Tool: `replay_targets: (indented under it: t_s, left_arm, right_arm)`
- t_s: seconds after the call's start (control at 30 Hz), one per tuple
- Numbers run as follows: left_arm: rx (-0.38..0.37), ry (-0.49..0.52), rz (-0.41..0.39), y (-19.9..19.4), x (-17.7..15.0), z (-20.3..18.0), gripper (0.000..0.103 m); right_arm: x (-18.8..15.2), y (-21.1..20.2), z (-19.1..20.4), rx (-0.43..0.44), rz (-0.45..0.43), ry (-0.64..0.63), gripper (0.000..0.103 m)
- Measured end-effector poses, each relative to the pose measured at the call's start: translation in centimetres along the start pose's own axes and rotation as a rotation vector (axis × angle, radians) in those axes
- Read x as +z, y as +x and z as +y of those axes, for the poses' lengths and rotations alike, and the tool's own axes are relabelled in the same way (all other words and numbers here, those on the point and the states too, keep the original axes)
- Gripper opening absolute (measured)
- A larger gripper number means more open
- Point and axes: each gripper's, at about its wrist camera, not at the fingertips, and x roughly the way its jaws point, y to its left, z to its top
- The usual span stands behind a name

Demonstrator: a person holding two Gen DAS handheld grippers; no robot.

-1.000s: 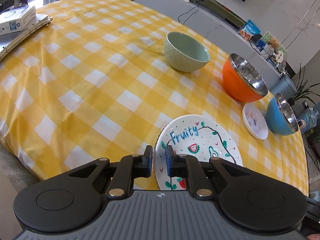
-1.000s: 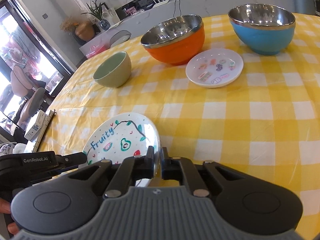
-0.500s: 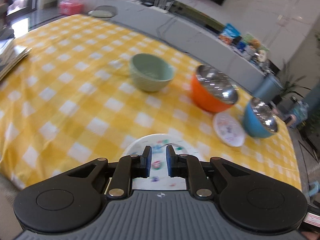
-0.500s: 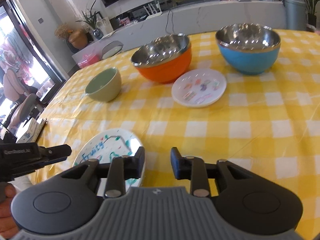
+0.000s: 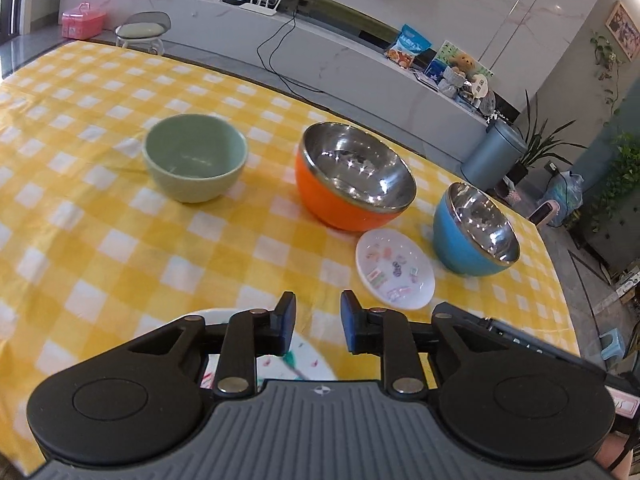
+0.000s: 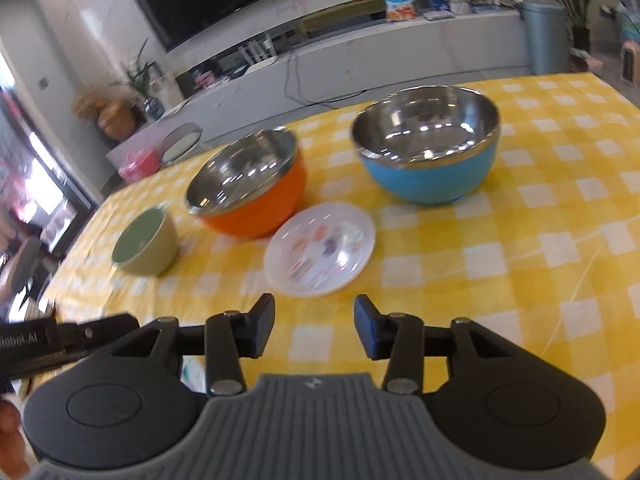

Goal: Organize plates and bowls

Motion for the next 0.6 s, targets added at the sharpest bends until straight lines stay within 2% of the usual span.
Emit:
replay_targets:
  t_s: [0.1, 0.2, 0.4, 0.5, 0.6]
  left_arm:
    - [-0.029, -0.010, -0.009, 0.9, 0.6, -0.2, 0.041]
    - [-0.053, -0.019, -0.020, 1.8, 1.0, -0.4, 0.046]
    - [-0.045, -0.036, 0.013, 4.7, 1.5, -0.5, 0.048]
    - [-0.050, -0.038, 0.033, 6.1, 1.5, -0.7, 0.048]
    - [-0.071, -0.031, 0.039, 7.2, 1.6, -1.1, 0.048]
  right_arm:
    - [1.2, 0.6, -1.1, -0.008, -0.023, 0.048, 0.046]
    - [2.0, 1.1, -2.3, -0.015, -0.043, 0.108, 0.050]
    - [2.5, 2.4, -4.1, -0.022, -0.022, 0.183, 0.051]
    - [2.5, 3.3, -4.1, -0.031, -0.010, 0.169, 0.048]
    - [2.7, 4.0, -3.9, -0.049, -0.016, 0.156, 0.040]
